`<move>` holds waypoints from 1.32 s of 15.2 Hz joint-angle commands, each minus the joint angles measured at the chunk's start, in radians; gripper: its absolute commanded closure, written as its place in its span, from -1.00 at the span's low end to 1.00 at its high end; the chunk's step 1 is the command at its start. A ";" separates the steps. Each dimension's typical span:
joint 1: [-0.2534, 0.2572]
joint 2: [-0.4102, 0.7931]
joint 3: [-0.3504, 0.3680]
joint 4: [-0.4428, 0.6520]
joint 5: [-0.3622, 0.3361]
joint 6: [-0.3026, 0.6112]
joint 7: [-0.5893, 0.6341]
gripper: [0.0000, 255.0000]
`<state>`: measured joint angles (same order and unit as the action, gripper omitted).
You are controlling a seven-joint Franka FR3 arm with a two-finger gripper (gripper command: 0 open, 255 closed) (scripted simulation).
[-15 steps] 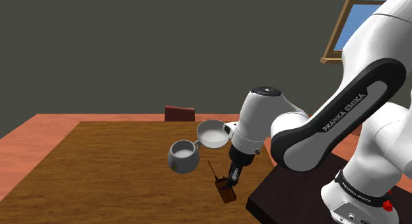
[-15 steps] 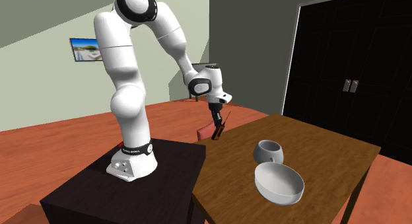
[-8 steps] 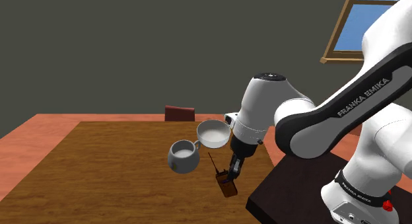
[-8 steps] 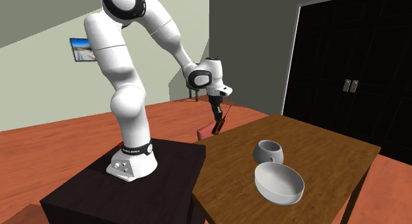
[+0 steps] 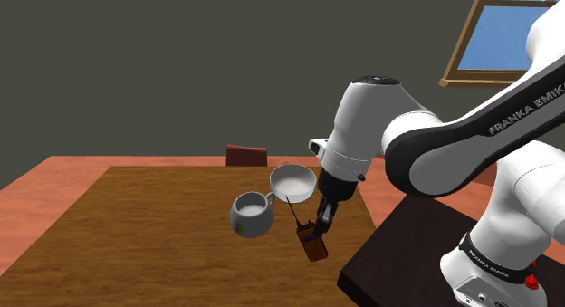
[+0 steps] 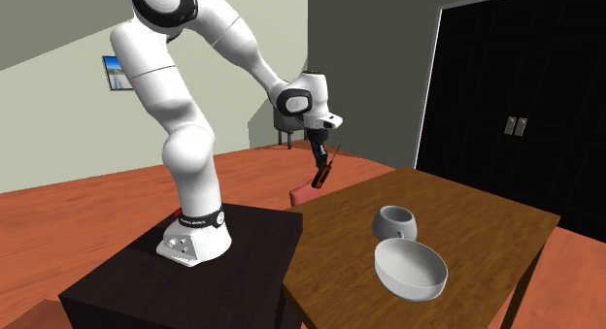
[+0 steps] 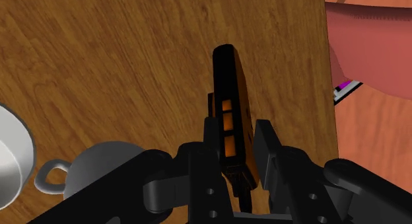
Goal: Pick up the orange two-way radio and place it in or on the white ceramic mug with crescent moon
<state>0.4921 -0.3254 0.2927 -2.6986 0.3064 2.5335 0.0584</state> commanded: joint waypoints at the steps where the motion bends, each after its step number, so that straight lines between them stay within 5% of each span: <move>1: 0.000 -0.023 -0.003 0.007 -0.002 -0.031 0.003 1.00; 20: -0.187 0.515 -0.177 0.646 -0.145 -0.170 -0.229 1.00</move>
<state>0.3151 0.1441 0.1243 -2.1042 0.1652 2.3717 -0.1546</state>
